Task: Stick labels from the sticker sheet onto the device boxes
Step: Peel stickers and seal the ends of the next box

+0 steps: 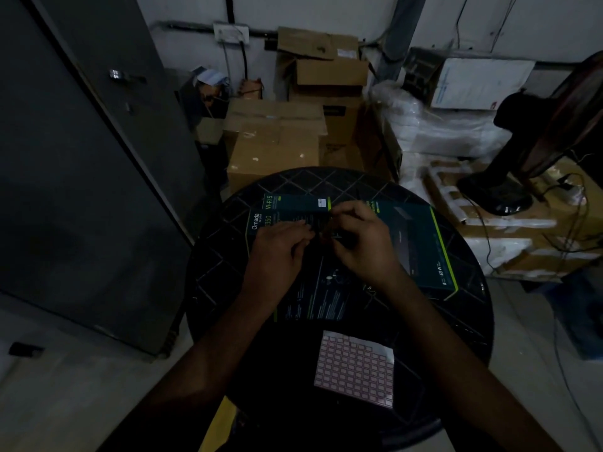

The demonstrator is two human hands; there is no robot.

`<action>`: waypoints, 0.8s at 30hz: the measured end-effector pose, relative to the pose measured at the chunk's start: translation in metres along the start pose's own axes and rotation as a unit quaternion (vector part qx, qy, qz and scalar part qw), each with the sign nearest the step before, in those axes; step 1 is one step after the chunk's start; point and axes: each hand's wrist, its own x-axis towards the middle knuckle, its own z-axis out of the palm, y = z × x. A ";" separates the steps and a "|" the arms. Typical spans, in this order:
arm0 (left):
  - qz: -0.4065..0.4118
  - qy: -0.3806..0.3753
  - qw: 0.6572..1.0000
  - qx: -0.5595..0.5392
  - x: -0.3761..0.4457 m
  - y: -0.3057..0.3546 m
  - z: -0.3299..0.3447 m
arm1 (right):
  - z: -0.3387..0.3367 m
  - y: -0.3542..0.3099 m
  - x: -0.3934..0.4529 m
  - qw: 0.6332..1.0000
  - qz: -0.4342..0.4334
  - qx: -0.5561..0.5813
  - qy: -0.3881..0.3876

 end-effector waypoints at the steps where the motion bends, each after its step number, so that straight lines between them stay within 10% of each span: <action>1: 0.002 0.002 1.000 -0.001 0.000 0.000 0.000 | 0.001 0.001 -0.001 1.000 -0.005 -0.009 -0.006; 24: 0.043 -0.029 0.992 0.112 -0.014 0.002 -0.002 | 0.013 0.006 -0.034 0.989 0.119 0.036 0.079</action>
